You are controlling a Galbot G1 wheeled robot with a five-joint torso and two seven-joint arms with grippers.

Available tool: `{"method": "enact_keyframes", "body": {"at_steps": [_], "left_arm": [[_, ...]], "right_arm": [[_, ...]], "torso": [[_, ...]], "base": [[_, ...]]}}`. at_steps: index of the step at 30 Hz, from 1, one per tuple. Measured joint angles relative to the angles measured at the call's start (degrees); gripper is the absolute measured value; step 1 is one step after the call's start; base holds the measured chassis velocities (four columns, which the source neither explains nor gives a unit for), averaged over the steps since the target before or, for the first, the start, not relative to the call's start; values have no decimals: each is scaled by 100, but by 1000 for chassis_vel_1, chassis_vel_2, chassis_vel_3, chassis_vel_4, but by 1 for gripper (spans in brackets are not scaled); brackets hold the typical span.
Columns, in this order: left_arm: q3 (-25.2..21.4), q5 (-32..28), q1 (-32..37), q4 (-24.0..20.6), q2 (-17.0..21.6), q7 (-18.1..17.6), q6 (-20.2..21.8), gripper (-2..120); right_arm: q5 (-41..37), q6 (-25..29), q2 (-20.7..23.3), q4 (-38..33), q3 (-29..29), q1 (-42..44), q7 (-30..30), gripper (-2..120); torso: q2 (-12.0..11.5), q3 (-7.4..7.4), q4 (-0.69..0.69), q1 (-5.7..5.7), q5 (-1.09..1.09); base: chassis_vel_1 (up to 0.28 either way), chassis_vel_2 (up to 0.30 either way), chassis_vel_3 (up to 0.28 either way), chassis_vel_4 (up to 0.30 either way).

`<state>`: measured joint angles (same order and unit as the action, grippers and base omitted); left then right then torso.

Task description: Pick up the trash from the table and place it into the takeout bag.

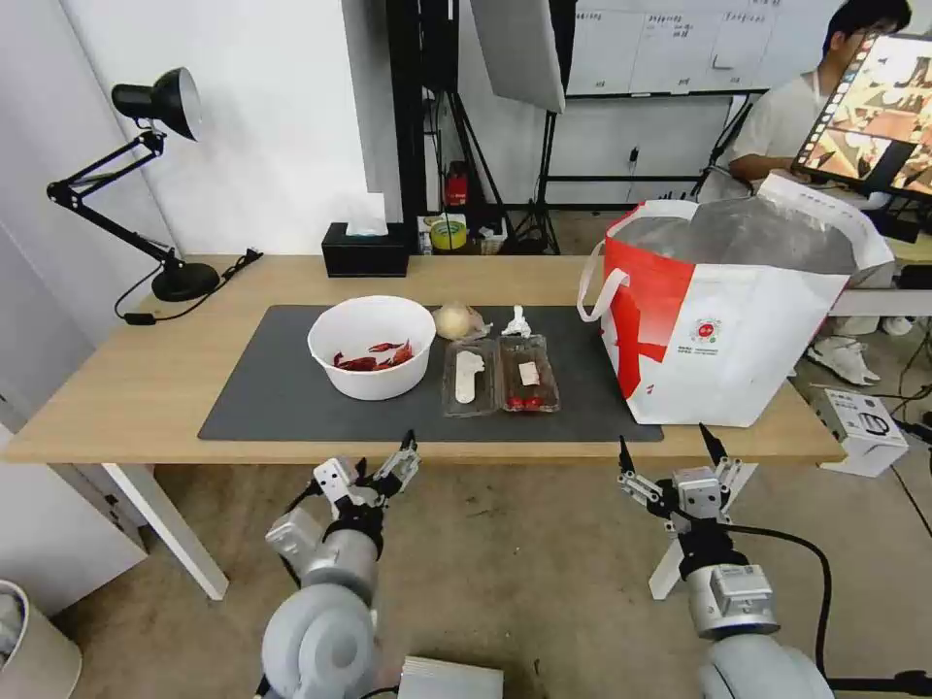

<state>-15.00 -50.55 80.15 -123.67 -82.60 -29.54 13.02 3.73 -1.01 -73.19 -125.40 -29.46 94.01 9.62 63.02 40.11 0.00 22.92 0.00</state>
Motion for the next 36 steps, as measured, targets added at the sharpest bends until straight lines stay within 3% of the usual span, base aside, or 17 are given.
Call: {"method": "enact_keyframes", "body": {"at_steps": [7, 15, 25, 30, 36], "left_arm": [[143, -960, -378, 187, -262, -458, -28, 100], [224, -1386, -696, 389, -519, -795, -56, 100], [290, -1605, -1029, 506, -564, -972, -38, 100], [257, -1623, -970, 437, -427, -988, -23, 100], [175, -1480, -702, 314, -393, -921, -26, 100]], "right_arm": [[3, 16, -12, 34, -19, -1, -13, 100], [10, 26, -24, 32, -24, 20, -22, 100], [48, 31, -75, -13, -71, 84, -22, 100], [72, 44, -124, -35, -100, 123, -10, 100], [68, 65, -100, -5, -111, 108, 9, 100]], "torso": [[0, 0, 0, 0, 0], [0, 0, 4, 0, 1], [0, 2, 9, -4, 0], [0, 0, -8, -1, -3], [0, -2, -9, 3, -2]], "base": [[0, 0, 0, 0], [0, 0, 0, 0], [0, 0, 0, 0], [0, 0, 0, 0], [0, 0, 0, 0]]}}
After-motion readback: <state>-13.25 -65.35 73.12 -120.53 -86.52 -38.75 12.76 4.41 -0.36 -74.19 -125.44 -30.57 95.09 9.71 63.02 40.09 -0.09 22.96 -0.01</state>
